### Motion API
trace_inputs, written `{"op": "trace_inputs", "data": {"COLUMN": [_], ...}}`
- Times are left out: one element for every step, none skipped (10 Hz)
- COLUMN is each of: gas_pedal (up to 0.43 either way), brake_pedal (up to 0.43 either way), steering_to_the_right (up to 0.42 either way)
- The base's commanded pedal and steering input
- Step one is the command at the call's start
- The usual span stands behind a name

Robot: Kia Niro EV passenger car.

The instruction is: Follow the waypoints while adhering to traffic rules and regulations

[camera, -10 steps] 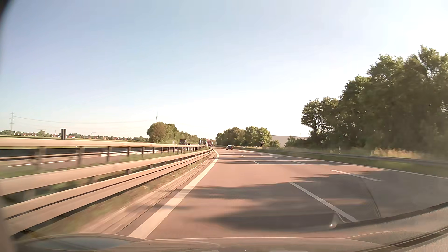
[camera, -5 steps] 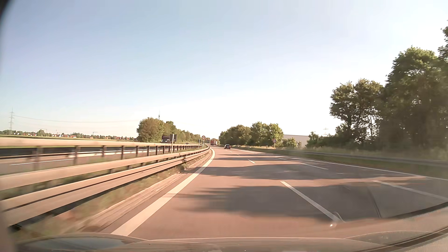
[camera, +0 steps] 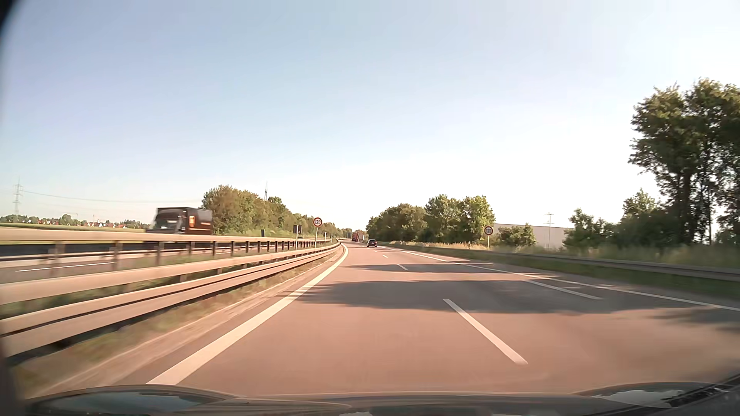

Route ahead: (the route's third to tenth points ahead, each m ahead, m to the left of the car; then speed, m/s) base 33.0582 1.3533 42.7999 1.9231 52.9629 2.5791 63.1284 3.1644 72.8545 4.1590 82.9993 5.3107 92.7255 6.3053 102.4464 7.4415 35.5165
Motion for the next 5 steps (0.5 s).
{"op": "trace_inputs", "data": {"gas_pedal": [0.311,0.311,0.311,0.311,0.311], "brake_pedal": [0.012,0.012,0.012,0.012,0.012], "steering_to_the_right": [-0.006,-0.007,-0.007,-0.007,-0.008]}}
